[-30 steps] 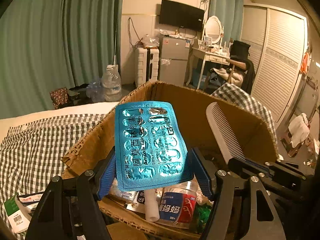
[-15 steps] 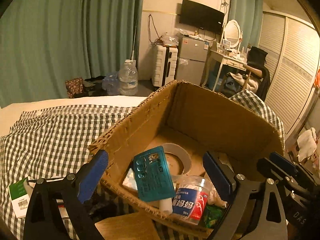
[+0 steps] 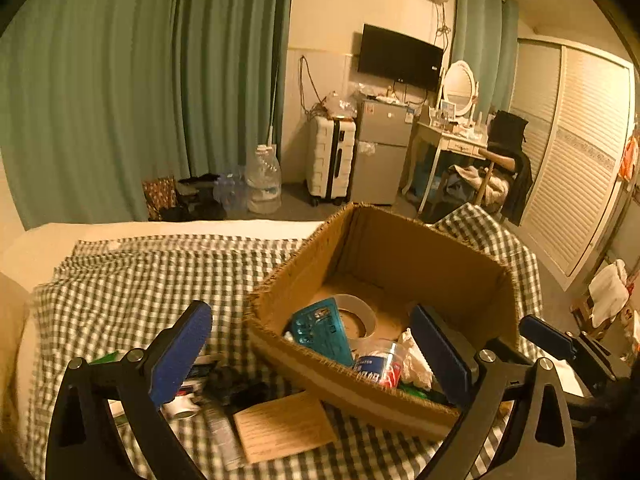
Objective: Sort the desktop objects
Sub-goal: 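Move both tools back from the box to the item pile, then grasp the black glossy mouse with right tool while left tool grasps green-white medicine box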
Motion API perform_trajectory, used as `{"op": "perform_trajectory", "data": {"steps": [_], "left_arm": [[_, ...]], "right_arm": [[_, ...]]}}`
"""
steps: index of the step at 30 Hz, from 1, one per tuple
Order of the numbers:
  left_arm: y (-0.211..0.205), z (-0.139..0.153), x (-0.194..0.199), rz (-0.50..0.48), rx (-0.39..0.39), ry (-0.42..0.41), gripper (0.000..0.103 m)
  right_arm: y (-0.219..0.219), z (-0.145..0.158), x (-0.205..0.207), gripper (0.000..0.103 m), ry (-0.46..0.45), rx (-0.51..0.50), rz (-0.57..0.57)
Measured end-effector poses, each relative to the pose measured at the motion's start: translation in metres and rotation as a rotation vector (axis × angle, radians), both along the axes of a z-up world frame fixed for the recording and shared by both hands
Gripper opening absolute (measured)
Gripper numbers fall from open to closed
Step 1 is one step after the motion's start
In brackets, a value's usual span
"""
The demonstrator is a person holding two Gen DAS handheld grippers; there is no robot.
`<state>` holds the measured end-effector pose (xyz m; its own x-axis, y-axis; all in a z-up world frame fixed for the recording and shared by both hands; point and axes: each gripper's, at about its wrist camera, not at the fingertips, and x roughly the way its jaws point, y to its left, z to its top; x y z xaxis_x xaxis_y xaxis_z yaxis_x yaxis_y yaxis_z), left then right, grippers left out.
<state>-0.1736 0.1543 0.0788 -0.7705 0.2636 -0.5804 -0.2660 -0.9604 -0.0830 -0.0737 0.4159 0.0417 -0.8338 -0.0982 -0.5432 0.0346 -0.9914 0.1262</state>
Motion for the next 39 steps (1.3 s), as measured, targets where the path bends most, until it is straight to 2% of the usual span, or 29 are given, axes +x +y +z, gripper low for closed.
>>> {"op": "perform_trajectory", "data": {"steps": [1,2,8,13,17,21,23,25,28,33,36,39], "left_arm": [[-0.006,0.005,0.005,0.002,0.0,0.003,0.102],[-0.013,0.011,0.012,0.005,-0.003,0.008,0.102],[-0.066,0.031,0.041,0.006,-0.012,0.007,0.103],[-0.114,0.02,0.056,0.048,-0.026,-0.011,0.103],[-0.147,-0.006,0.06,0.106,-0.041,-0.044,0.103],[-0.179,-0.049,0.062,0.193,-0.021,-0.091,0.103],[-0.188,-0.074,0.062,0.224,-0.007,-0.117,0.103],[-0.193,-0.098,0.061,0.215,0.011,-0.149,0.103],[-0.197,-0.129,0.055,0.24,0.0,-0.185,0.103],[-0.195,-0.155,0.04,0.279,0.045,-0.227,0.103],[-0.192,-0.162,0.027,0.306,0.062,-0.221,0.103],[-0.188,-0.166,0.013,0.311,0.032,-0.196,0.103]], "right_arm": [[-0.004,0.003,0.005,0.074,0.007,0.001,0.003],[-0.008,0.006,0.01,0.076,0.017,-0.006,0.005],[-0.04,0.019,0.034,0.078,0.042,-0.003,0.044],[-0.065,0.018,0.046,0.082,0.058,0.022,0.089],[-0.082,0.004,0.048,0.083,0.039,0.033,0.122],[-0.096,-0.023,0.044,0.084,0.004,0.027,0.145],[-0.103,-0.039,0.038,0.084,-0.024,0.026,0.158],[-0.113,-0.058,0.033,0.084,-0.058,0.041,0.171],[-0.129,-0.08,0.027,0.084,-0.085,0.074,0.187],[-0.153,-0.111,0.011,0.084,-0.118,0.116,0.225],[-0.157,-0.124,-0.002,0.084,-0.139,0.124,0.223],[-0.155,-0.134,-0.013,0.084,-0.154,0.114,0.217]]}}
